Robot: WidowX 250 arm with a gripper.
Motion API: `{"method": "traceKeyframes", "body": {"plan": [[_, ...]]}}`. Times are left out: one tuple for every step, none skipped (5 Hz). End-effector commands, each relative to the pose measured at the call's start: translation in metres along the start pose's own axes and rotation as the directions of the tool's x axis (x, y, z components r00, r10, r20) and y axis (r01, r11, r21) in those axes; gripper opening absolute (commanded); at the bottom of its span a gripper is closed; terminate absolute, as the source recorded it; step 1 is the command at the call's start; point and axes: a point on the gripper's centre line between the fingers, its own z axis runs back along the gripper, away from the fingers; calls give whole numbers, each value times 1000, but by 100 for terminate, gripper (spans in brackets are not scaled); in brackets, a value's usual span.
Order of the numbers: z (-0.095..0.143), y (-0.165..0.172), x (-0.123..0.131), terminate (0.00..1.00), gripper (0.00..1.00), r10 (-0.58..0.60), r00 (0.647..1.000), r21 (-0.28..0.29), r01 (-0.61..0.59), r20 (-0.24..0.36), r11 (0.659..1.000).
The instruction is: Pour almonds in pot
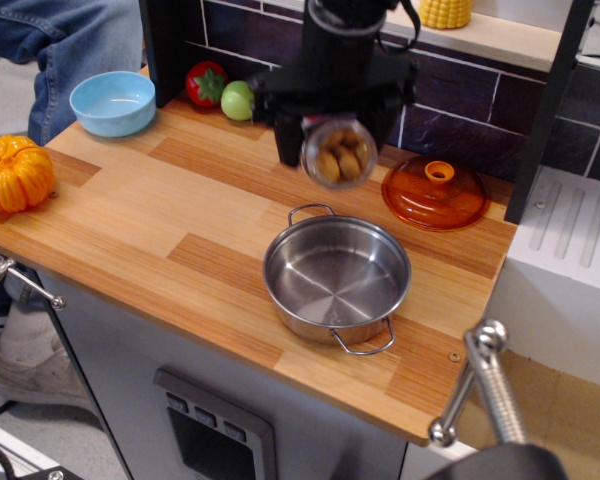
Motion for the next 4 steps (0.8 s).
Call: {"method": "traceKeyframes", "body": {"plan": [[8,-4,-2,0,0,-81,948,-109,119,307,987],[-3,0,-12,0,0,-122,877,-108,193,465,975],[-13,-1,-12,0,0,-123,817,-110,222,563,969],[-20,-4,-10,0,0,-107,770,-114,227,629,967]]}}
